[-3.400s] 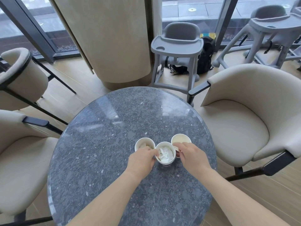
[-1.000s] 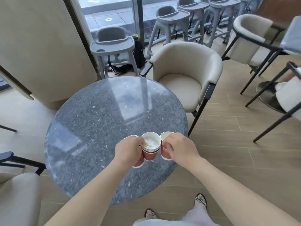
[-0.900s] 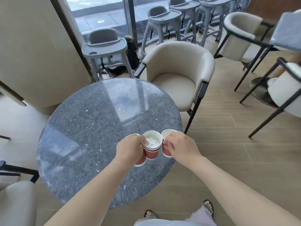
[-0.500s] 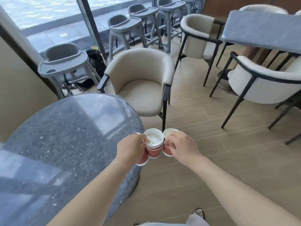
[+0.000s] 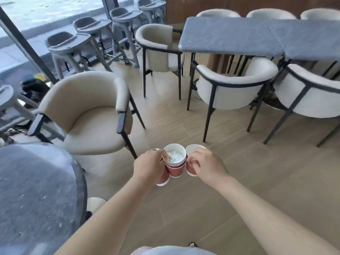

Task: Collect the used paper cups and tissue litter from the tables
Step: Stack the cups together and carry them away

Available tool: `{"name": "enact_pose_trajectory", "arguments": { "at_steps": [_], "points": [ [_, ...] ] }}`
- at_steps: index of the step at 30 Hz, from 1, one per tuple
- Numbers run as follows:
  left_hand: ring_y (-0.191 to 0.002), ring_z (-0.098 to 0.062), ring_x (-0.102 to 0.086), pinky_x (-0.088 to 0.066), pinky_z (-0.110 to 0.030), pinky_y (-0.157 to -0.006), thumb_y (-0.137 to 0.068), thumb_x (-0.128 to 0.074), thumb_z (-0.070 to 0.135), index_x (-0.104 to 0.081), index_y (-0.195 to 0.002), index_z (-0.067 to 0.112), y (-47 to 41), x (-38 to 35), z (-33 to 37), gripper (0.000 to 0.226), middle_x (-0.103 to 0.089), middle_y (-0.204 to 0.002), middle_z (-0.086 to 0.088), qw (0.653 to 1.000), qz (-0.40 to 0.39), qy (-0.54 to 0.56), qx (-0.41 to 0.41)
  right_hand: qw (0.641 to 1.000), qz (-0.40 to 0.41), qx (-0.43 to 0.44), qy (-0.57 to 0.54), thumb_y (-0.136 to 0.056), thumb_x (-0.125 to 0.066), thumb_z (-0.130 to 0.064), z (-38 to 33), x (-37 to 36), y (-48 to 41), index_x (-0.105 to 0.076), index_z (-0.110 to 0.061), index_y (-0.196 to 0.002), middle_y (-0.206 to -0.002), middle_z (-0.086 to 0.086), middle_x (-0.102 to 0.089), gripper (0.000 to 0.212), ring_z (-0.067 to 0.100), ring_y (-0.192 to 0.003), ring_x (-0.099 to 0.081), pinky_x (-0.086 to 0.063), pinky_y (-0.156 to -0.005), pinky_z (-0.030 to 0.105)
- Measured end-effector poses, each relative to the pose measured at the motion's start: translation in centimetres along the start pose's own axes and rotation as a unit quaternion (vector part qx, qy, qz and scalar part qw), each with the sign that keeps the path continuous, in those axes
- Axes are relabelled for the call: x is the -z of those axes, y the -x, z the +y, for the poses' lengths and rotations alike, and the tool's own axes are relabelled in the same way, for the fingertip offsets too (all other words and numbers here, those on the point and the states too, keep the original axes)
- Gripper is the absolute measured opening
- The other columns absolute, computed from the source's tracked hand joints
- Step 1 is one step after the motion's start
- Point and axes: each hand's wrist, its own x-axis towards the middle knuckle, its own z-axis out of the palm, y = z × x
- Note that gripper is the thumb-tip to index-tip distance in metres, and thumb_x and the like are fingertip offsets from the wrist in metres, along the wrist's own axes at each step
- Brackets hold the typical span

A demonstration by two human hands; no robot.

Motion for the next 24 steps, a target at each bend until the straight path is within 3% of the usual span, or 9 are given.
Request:
{"name": "enact_pose_trajectory", "arguments": {
  "at_steps": [9, 24],
  "points": [
    [-0.087, -0.022, -0.058, -0.040, -0.027, -0.063, -0.081, -0.039, 0.014, -0.059, -0.097, 0.036, -5.8, -2.9, 11.4, 0.034, -0.062, -0.102, 0.011, 0.996, -0.027, 0.014, -0.079, 0.994, 0.051, -0.088, -0.029, -0.081, -0.050, -0.005, 10.1, 5.4, 1.2, -0.068, -0.019, -0.085, -0.091, -0.002, -0.063, 0.023, 0.022, -0.081, -0.057, -0.048, -0.065, 0.034],
    [-0.071, -0.017, -0.050, -0.031, -0.023, -0.054, -0.081, -0.044, 0.017, -0.060, -0.089, 0.036, -20.6, -5.7, 26.0, 0.026, -0.060, -0.090, 0.013, 0.979, -0.046, 0.027, -0.195, 0.965, 0.146, -0.213, -0.048, -0.078, -0.051, -0.001, 23.9, 12.9, -4.4, -0.068, -0.020, -0.080, -0.088, -0.007, -0.065, 0.025, 0.019, -0.079, -0.058, -0.047, -0.066, 0.031]
  ]
}}
